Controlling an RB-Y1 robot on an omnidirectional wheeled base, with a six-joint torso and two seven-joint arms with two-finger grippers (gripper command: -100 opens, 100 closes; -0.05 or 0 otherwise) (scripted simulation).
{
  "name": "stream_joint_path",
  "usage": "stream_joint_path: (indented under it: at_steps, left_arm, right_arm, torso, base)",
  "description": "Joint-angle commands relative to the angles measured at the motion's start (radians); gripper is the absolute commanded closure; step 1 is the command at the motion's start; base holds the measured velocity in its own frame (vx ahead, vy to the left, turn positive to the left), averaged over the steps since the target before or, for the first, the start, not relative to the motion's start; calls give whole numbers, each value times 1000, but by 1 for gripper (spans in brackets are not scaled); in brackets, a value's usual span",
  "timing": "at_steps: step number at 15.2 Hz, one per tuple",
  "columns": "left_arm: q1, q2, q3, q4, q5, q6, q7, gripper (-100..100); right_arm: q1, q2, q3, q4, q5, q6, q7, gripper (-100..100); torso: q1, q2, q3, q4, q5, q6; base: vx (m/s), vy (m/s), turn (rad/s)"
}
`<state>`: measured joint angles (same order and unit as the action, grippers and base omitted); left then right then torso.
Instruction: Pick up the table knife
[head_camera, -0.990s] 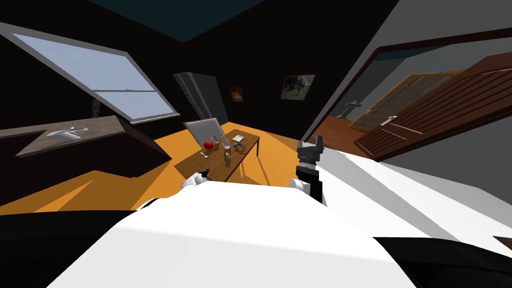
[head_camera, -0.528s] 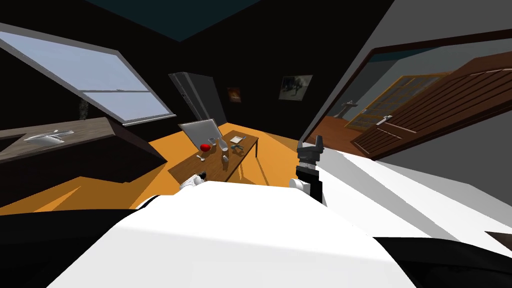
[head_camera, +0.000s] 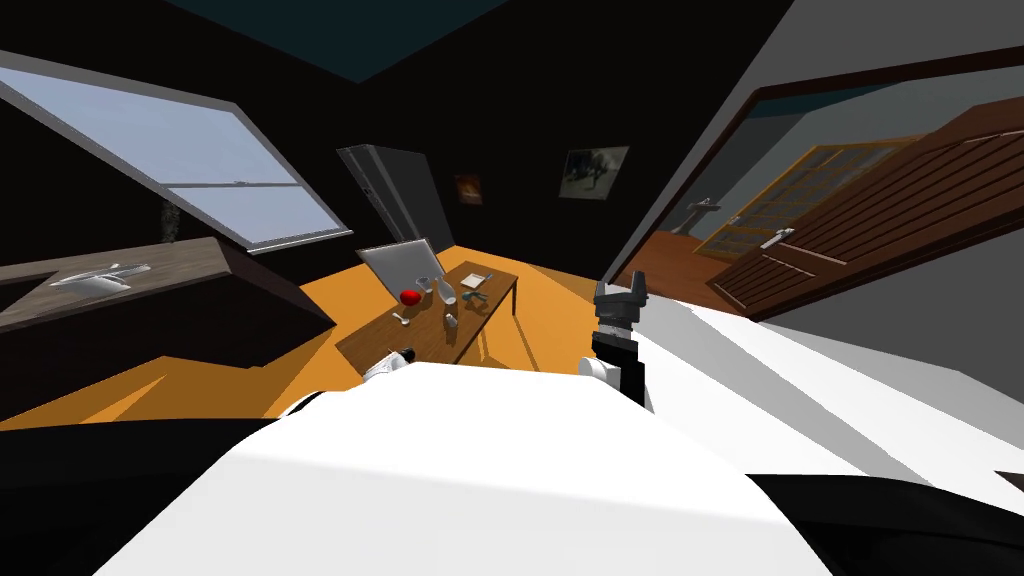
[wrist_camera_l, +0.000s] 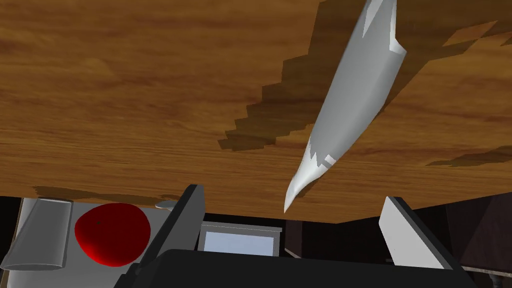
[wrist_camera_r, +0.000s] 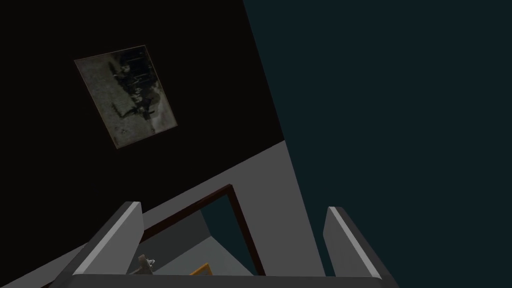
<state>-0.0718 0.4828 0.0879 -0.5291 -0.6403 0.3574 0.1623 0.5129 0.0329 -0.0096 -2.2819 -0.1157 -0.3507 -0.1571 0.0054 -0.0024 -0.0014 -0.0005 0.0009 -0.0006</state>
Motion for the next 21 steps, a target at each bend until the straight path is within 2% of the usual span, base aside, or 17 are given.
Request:
stream_joint_path:
  at_steps: [1, 5, 6, 7, 11, 12, 15, 17, 19, 21]
  left_arm:
    - [15, -16, 1, -21, -28, 9, 21, -100]
    - [40, -44, 4, -54, -81, 22, 59, -100]
    - [34, -35, 4, -43, -67, 16, 46, -100]
    - [35, -37, 4, -42, -73, 16, 54, 100]
    - [35, -36, 4, -42, -73, 17, 53, 100]
    - [22, -23, 2, -29, -41, 12, 31, 100]
    - [9, -9, 1, -13, -15, 6, 12, 100]
    - [-9, 13, -1, 11, 24, -4, -17, 100]
    - [-9, 13, -1, 11, 24, -4, -17, 100]
    - [-21, 27, -3, 28, 50, -10, -35, 100]
  right_arm:
    - [0, 0, 0, 0, 0, 0, 0, 0]
    - [0, 0, 0, 0, 0, 0, 0, 0]
    - [0, 0, 0, 0, 0, 0, 0, 0]
    - [0, 0, 0, 0, 0, 0, 0, 0]
    - [0, 0, 0, 0, 0, 0, 0, 0]
    - [0, 0, 0, 0, 0, 0, 0, 0]
    - [0, 0, 0, 0, 0, 0, 0, 0]
    - [0, 0, 0, 0, 0, 0, 0, 0]
    - [0, 0, 0, 0, 0, 0, 0, 0]
    - [0, 0, 0, 0, 0, 0, 0, 0]
  torso:
    - [0, 0, 0, 0, 0, 0]
    - [-1, 0, 0, 0, 0, 0]
    - [-1, 0, 0, 0, 0, 0]
    - [-2, 1, 1, 0, 0, 0]
    - [-4, 4, 2, 1, 0, 1]
    - [-4, 4, 2, 1, 0, 1]
    - [-10, 7, 3, 1, 0, 1]
    - [-10, 7, 3, 1, 0, 0]
    - [-10, 6, 3, 1, -1, 0]
    - [-8, 5, 3, 0, -1, 0]
  base:
    - [58, 101, 23]
    - [43, 77, 24]
    - [22, 40, 6]
    - [8, 15, -2]
    - [1, 3, 3]
    - [-20, -35, -36]
    - [-50, -84, -32]
    - [-38, -82, -23]
    - [-29, -62, -17]
    - [-28, -43, -15]
